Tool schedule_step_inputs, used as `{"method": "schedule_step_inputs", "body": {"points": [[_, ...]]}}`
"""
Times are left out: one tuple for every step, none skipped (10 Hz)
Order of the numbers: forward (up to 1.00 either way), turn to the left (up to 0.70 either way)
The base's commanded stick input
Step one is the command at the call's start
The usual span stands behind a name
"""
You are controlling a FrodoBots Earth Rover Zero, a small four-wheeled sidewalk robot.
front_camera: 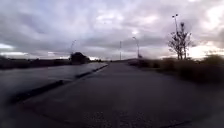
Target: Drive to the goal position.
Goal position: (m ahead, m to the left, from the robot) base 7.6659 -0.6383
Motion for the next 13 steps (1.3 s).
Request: {"method": "schedule_step_inputs", "body": {"points": [[0.7, -0.27], [0.7, -0.27], [0.7, -0.27], [0.7, -0.27], [0.7, -0.27], [0.7, -0.27], [0.7, -0.27], [0.52, -0.2], [0.05, -0.02], [0.0, 0.0], [0.0, 0.0], [0.0, 0.0], [0.25, 0.0]]}}
